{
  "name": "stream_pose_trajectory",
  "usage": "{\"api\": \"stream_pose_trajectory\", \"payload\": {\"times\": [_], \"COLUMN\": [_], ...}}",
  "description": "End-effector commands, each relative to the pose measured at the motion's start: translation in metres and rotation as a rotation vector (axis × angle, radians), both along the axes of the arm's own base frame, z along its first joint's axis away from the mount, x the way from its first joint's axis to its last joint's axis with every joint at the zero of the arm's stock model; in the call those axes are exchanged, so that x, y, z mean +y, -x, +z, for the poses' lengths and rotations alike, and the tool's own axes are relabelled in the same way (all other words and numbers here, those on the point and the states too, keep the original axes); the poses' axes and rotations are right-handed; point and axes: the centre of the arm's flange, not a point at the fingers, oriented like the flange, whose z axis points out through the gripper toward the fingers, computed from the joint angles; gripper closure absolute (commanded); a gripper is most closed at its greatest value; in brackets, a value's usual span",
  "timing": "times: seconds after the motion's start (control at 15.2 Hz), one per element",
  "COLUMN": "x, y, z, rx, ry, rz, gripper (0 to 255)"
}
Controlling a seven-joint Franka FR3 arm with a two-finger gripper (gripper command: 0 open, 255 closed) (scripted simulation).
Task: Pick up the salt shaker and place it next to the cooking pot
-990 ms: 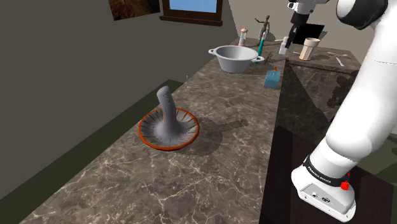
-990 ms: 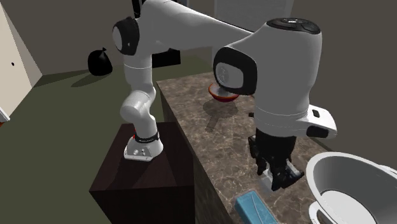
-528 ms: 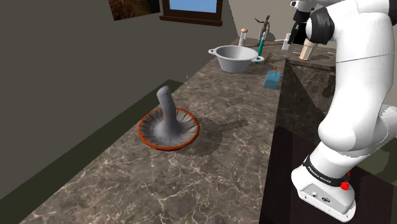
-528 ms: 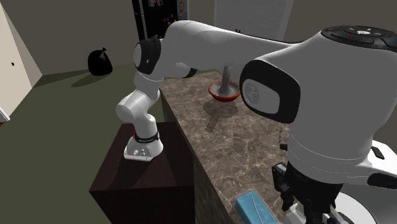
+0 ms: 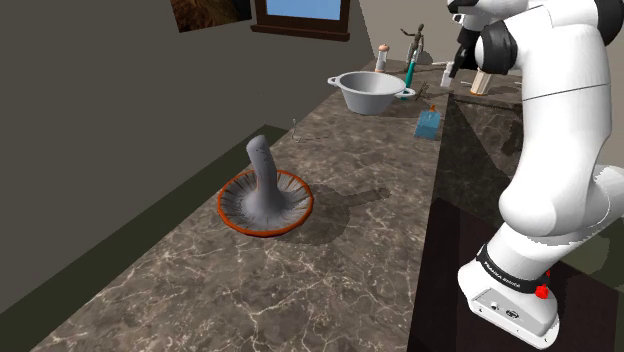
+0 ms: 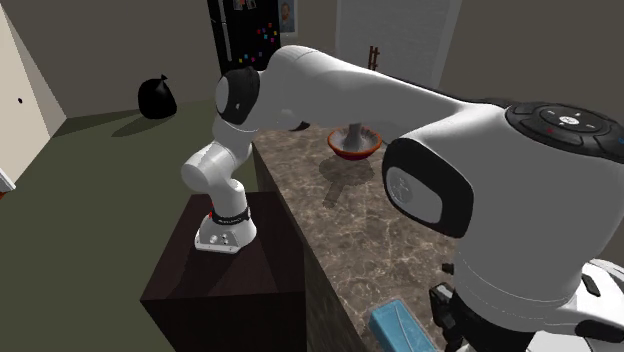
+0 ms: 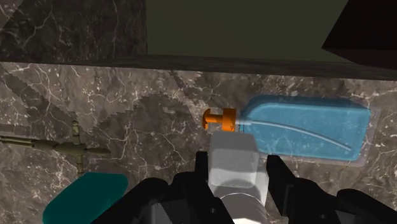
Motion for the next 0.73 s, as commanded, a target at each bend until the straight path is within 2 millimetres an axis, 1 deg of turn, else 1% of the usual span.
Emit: {"api": "stream_pose_trajectory", "payload": {"times": [0.0,0.66], "x": [0.000,0.000], "y": [0.000,0.000], "z": [-0.011,-0.064], "rx": [0.000,0.000], "ry": [0.001,0.001], "rz": [0.000,0.000], "gripper": [255,255]}}
